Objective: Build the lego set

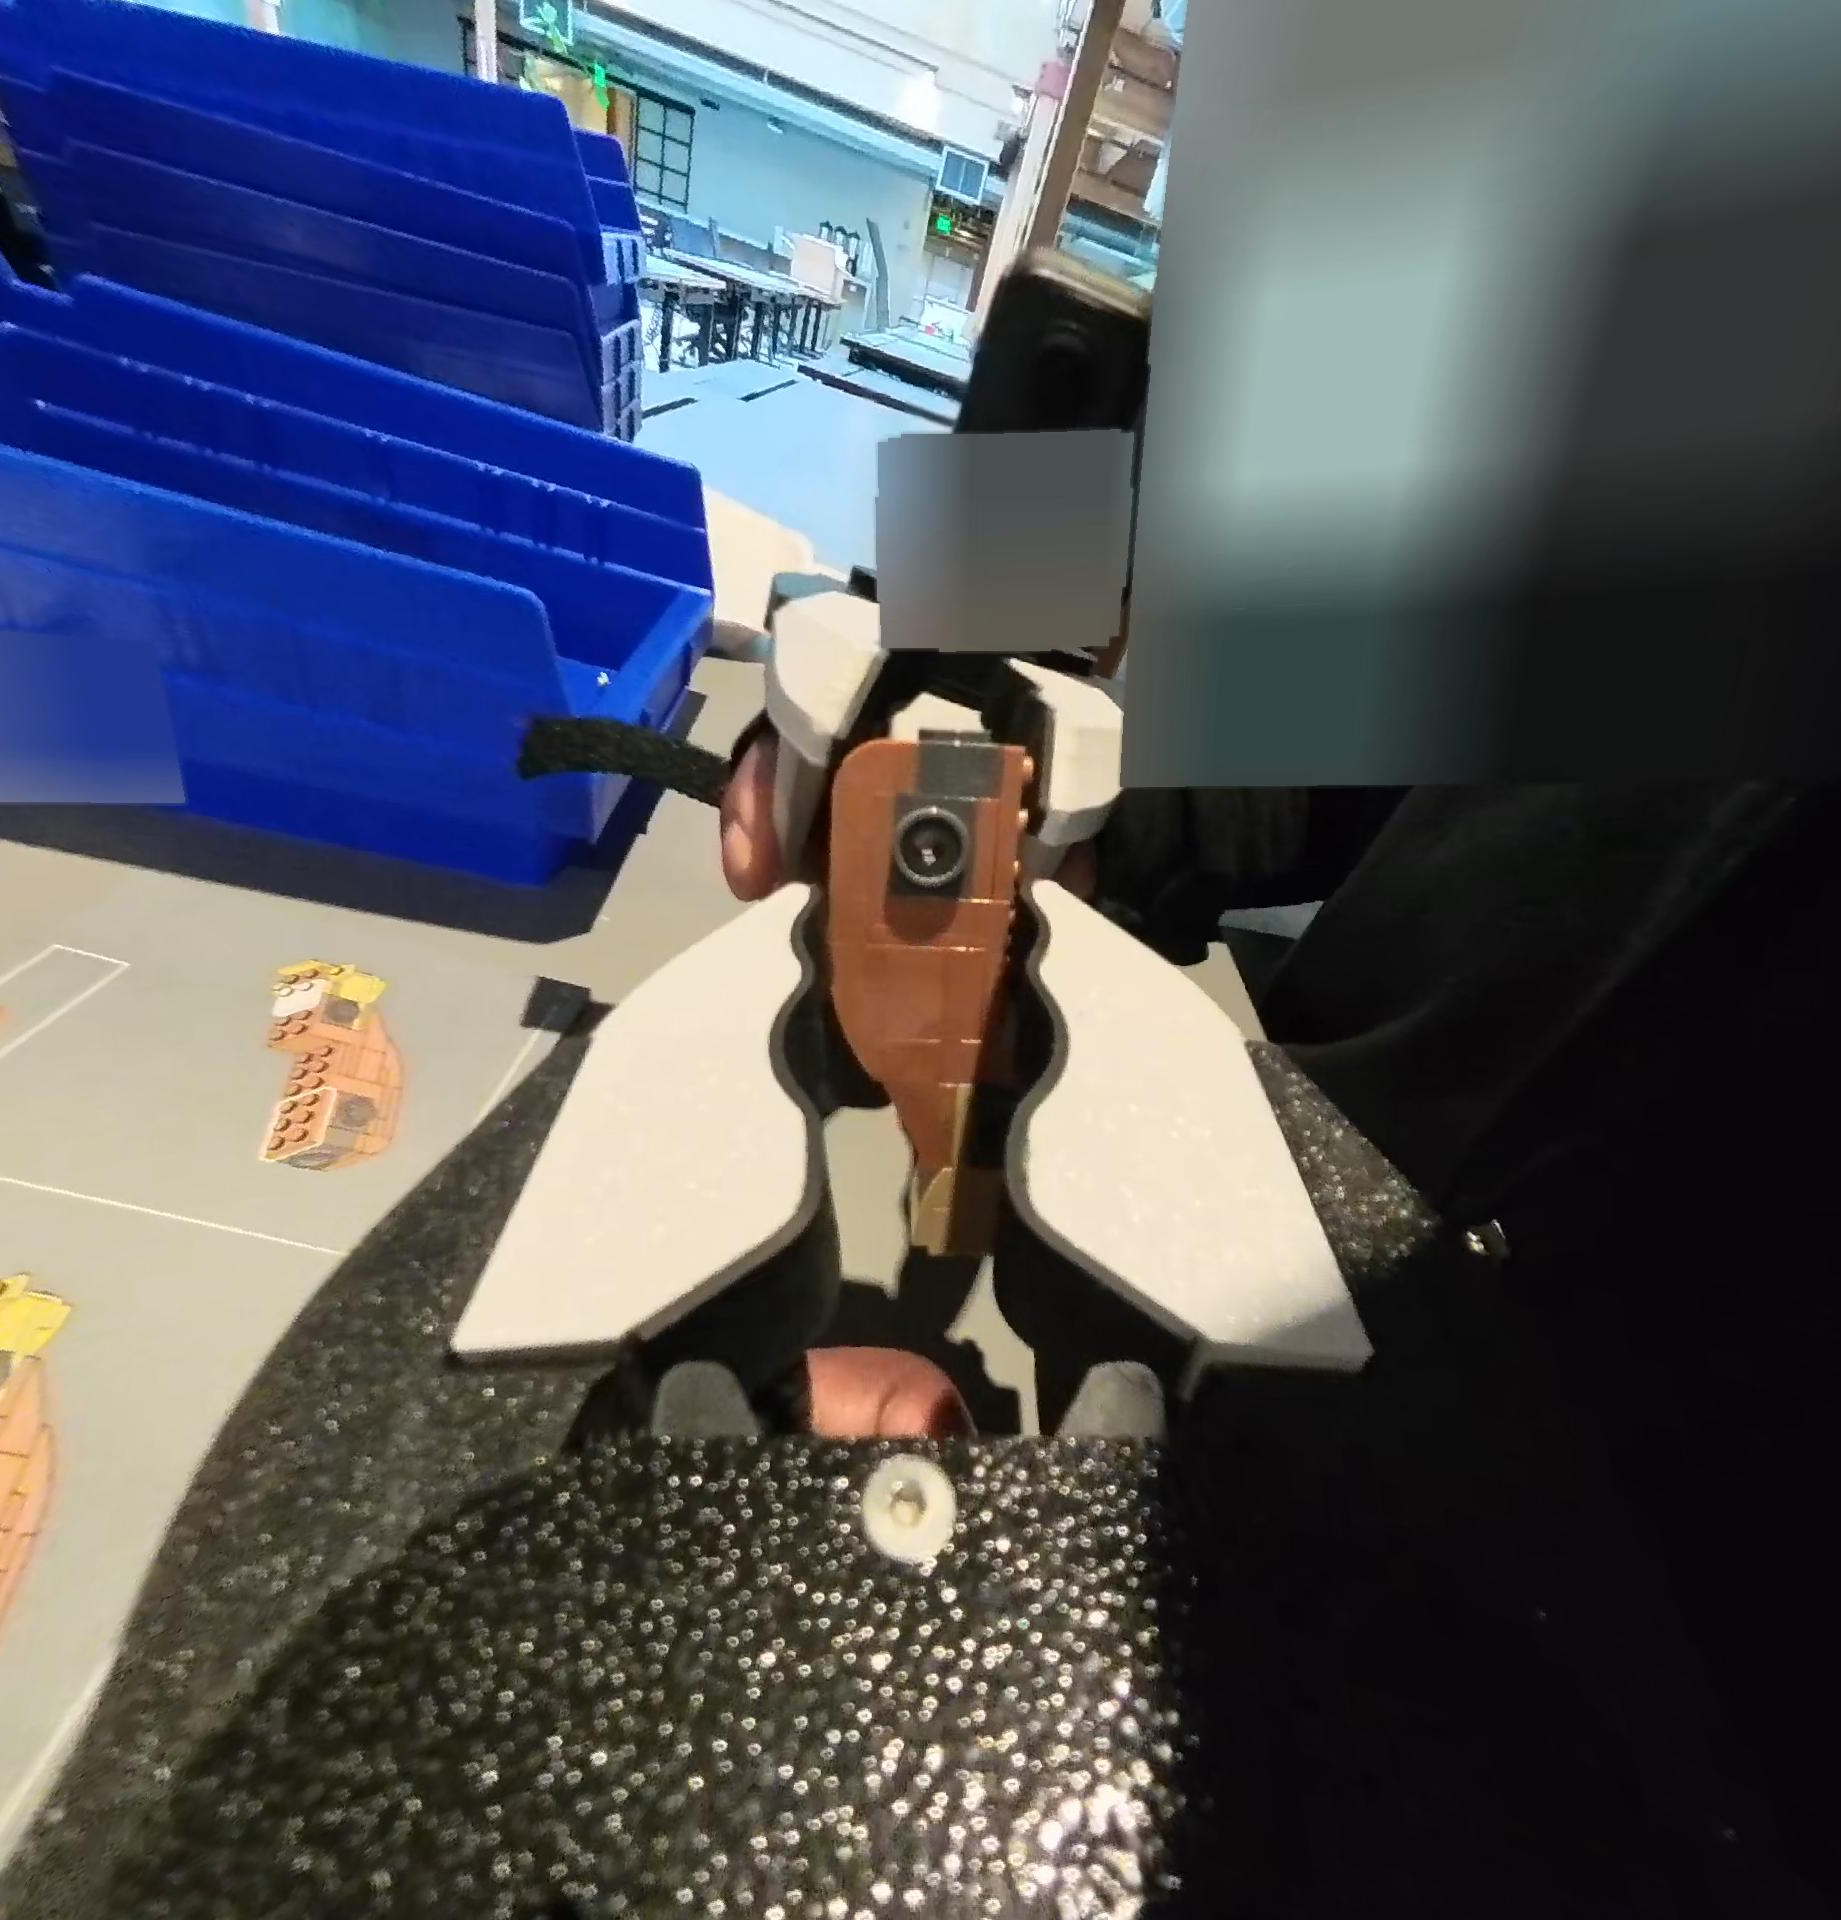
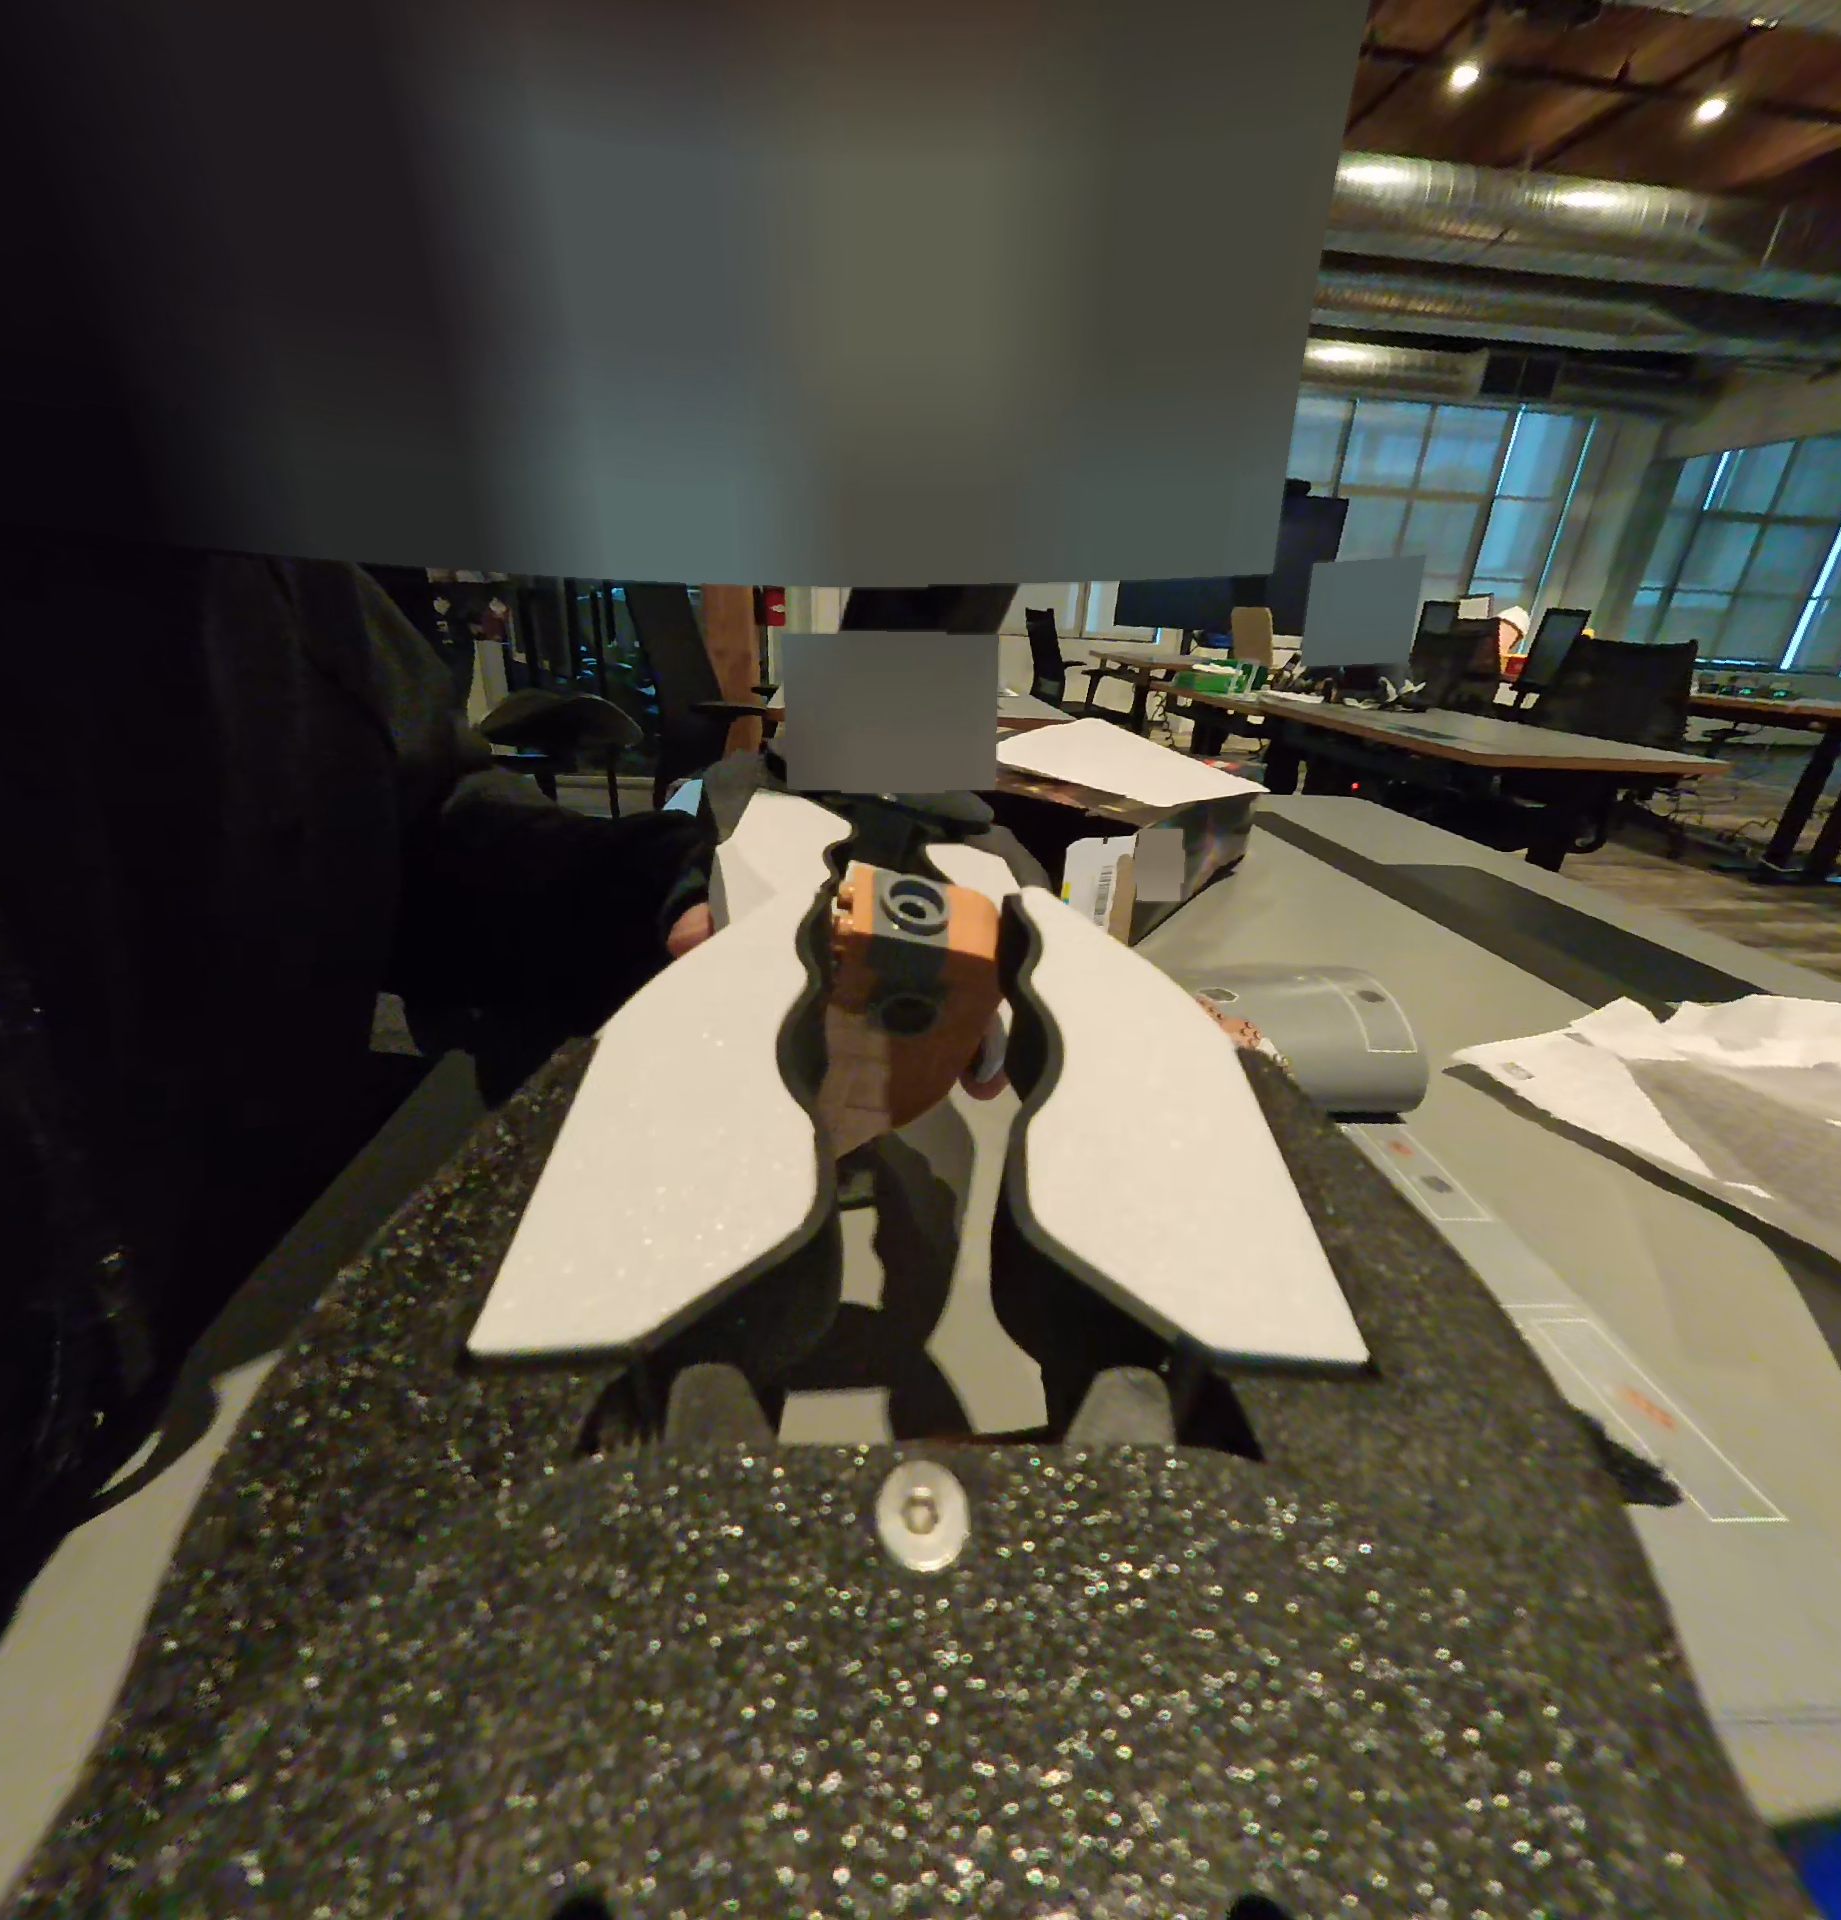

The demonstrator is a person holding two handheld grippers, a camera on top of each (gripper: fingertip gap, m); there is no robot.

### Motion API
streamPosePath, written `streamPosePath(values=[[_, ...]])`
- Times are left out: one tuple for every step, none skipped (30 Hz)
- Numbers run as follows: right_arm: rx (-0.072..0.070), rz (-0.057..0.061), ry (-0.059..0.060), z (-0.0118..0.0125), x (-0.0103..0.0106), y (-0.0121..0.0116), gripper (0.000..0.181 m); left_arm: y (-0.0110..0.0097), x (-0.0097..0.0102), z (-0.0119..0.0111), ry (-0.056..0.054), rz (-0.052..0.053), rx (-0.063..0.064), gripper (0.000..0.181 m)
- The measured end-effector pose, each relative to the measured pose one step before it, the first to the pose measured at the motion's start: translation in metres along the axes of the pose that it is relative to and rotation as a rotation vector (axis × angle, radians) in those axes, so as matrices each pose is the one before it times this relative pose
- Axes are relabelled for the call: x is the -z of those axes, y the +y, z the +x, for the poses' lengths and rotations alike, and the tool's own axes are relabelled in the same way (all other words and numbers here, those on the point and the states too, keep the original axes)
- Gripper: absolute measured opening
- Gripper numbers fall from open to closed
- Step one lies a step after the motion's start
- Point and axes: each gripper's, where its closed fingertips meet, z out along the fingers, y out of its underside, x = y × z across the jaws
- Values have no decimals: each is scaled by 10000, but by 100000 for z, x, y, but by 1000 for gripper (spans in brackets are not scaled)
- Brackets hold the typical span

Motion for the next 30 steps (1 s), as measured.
streamPosePath(values=[[5,-3,6,24,-4,5,31,-4,4,5,-17,-26,9,33],[-8,3,-15,-3,-6,-12,31,-16,6,11,-16,7,-17,32],[-17,-3,-27,-40,-18,-2,31,21,5,59,32,-19,-15,32],[-29,-32,-8,-28,-43,33,31,56,28,29,41,-24,2,32],[-63,-18,10,-5,-33,11,31,21,47,-30,-13,1,-56,32],[-166,9,-15,4,-45,-42,31,-32,29,11,-23,14,-118,32],[-277,27,25,119,-39,-88,31,-147,32,-100,-76,103,-47,32],[-362,16,80,280,-42,-102,31,-232,56,-249,-125,175,41,32],[-390,-37,53,283,-56,-24,31,-23,16,-294,-159,68,-65,32],[-366,-104,12,236,-42,59,31,150,12,-306,-201,-35,-149,33],[-259,-158,-9,149,-4,158,32,129,9,-253,-141,-47,-26,33],[-117,-99,4,65,70,86,34,23,-5,-98,-32,24,36,33],[-36,-65,22,20,94,45,34,39,-60,94,76,6,51,33],[-21,-49,22,13,87,47,32,31,-84,83,58,1,21,33],[-38,-48,26,47,91,39,32,3,-61,-27,-28,22,-11,32],[-54,-66,6,64,71,56,32,-47,-14,-10,9,48,9,32],[-55,-84,-11,44,74,80,33,-87,38,-2,43,71,45,32],[-30,-80,-12,33,83,68,33,-78,50,-25,41,57,65,32],[2,-108,10,56,51,135,33,-104,80,-33,32,61,70,33],[11,-122,27,71,24,178,32,-94,59,-40,24,59,76,32],[2,-35,21,28,-7,88,32,29,6,-4,43,-30,68,32],[7,22,3,-35,-32,-9,32,72,-22,34,51,-32,49,32],[42,5,7,-21,-37,6,32,64,-38,41,59,-19,94,32],[50,-34,-1,-5,-12,54,32,85,-16,14,49,-32,103,32],[80,-56,-16,-21,-3,85,32,123,-40,42,69,-70,95,32],[121,-52,-1,-45,10,69,32,142,-51,41,51,-79,86,32],[92,-40,25,-14,-14,60,32,95,-28,14,21,-58,55,32],[17,-11,70,68,-16,10,32,-34,42,-87,-41,16,21,33],[-41,52,96,132,-12,-53,32,-142,62,-89,-49,91,15,33],[-77,106,87,143,-24,-113,32,-188,27,-123,-74,132,65,33]])
